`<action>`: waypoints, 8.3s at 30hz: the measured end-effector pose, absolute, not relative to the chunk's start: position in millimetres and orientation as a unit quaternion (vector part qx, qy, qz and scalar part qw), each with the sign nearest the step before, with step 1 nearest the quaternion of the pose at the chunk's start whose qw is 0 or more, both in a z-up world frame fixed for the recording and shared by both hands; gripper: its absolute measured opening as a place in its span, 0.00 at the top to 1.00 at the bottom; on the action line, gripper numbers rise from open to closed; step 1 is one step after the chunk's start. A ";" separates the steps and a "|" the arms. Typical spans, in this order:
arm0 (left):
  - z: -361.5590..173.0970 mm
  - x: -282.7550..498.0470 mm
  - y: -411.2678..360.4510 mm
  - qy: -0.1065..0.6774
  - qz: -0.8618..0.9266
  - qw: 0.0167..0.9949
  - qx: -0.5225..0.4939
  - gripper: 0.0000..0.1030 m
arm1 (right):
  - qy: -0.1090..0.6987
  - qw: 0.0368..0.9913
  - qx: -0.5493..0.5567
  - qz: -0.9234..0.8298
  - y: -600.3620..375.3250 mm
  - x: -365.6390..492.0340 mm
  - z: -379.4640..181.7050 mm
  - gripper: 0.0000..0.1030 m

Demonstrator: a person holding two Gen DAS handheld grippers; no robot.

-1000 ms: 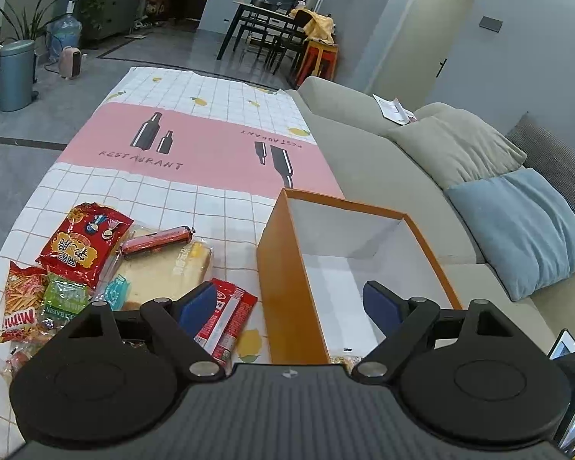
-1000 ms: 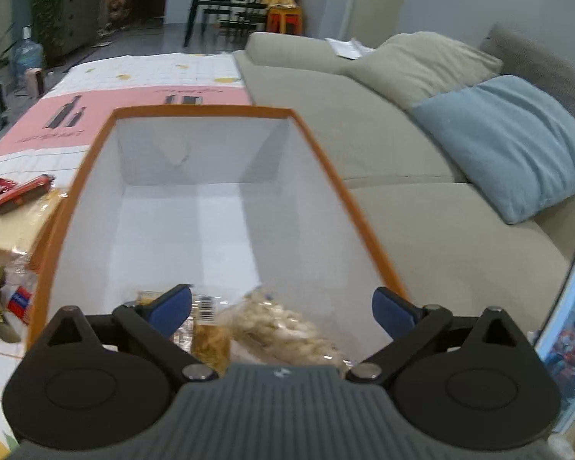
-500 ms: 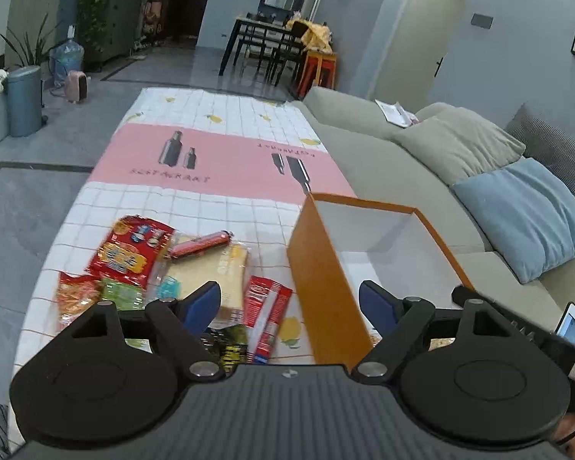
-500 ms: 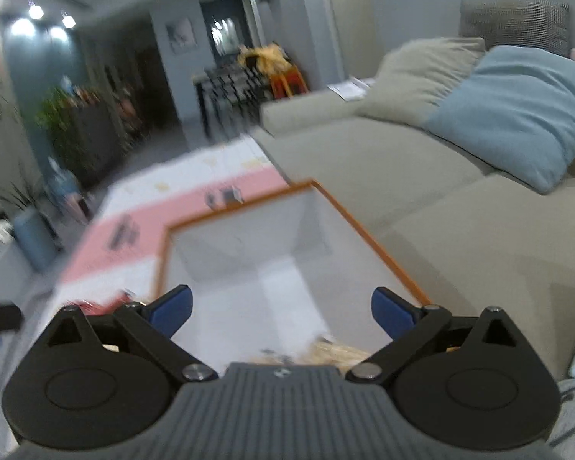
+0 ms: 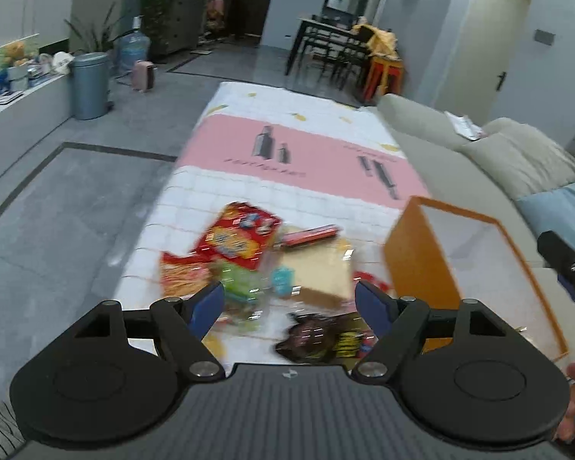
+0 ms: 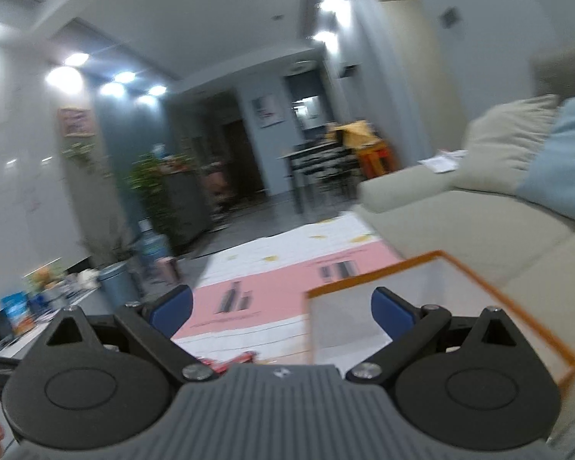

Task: Organize snacks
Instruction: 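Move the right gripper to the chocolate candy and grasp it while the left gripper grasps a candy bag, then lift both candies and carry them over the orange box, then open both grippers to drop the candies into the box, then move both grippers back over the snack pile beside the box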

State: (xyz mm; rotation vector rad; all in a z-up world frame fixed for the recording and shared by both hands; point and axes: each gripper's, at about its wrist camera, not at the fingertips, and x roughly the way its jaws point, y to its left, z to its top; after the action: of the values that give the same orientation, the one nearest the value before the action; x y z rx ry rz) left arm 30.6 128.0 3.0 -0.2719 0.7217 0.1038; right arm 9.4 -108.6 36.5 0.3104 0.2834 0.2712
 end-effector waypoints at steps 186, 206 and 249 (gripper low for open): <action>23.6 89.2 -8.5 0.298 -0.078 0.948 -0.085 0.14 | 0.274 0.950 0.151 -0.016 -178.9 86.8 3.8 0.17; 44.7 47.5 64.8 0.272 -0.022 0.959 -0.073 0.14 | 0.226 0.966 0.090 0.092 -108.0 39.7 14.3 0.17; -69.9 78.1 181.9 0.416 0.031 0.907 -0.062 0.14 | 0.350 0.912 -0.055 0.207 29.2 75.3 -86.6 0.17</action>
State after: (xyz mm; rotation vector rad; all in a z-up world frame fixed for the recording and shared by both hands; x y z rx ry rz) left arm 78.1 181.9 -69.9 -0.1286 0.8596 0.0630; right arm 75.3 29.2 -86.6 -0.1144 0.7222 0.4268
